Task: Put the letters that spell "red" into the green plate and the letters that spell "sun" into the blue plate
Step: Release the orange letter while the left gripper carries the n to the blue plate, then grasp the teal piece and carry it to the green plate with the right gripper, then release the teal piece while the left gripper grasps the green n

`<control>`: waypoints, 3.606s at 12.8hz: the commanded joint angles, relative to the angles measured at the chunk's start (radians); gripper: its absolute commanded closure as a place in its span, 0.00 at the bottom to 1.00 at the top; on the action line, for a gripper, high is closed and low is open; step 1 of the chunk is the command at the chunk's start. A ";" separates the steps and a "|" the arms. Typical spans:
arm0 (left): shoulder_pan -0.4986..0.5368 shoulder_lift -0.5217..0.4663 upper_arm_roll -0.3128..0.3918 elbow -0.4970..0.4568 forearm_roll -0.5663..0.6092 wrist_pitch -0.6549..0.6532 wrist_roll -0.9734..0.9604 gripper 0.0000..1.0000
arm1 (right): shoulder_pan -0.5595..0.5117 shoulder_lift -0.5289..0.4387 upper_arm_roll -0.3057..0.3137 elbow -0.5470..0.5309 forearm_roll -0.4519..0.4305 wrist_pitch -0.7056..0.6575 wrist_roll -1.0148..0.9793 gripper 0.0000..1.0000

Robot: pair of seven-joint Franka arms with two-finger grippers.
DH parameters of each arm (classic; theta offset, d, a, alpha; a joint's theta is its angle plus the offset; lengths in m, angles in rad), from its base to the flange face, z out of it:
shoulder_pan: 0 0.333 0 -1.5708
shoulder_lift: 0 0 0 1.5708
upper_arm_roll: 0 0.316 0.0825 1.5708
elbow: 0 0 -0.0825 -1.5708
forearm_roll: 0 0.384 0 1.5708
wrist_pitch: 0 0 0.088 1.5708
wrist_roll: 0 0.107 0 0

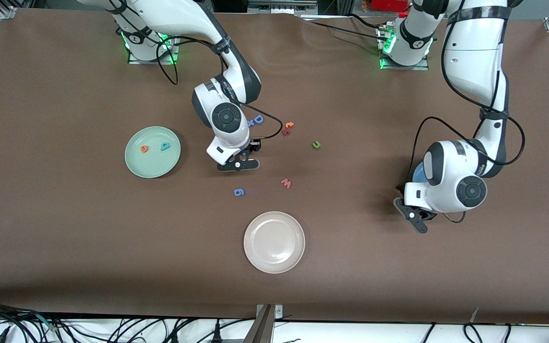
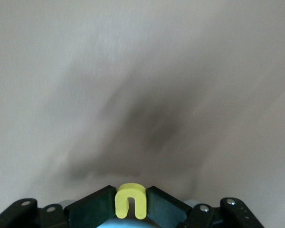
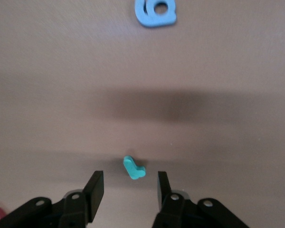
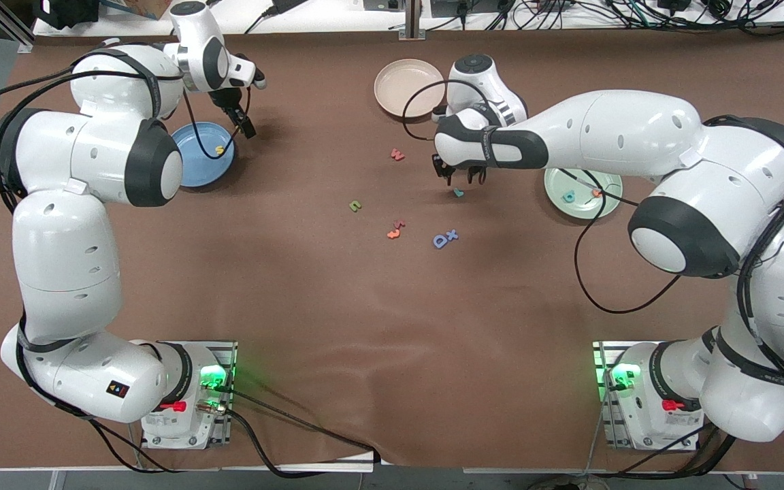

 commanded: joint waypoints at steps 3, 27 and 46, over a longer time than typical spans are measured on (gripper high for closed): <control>0.025 -0.030 0.058 -0.051 -0.033 -0.018 0.170 0.76 | 0.029 0.008 -0.008 -0.063 0.009 0.105 0.005 0.47; -0.093 -0.156 -0.129 -0.082 -0.036 -0.122 -0.573 0.20 | 0.038 -0.119 -0.150 -0.122 0.012 0.030 -0.157 0.99; -0.095 -0.458 -0.359 -0.519 -0.021 0.219 -0.890 0.00 | -0.020 -0.081 -0.455 -0.298 0.020 -0.037 -0.621 0.98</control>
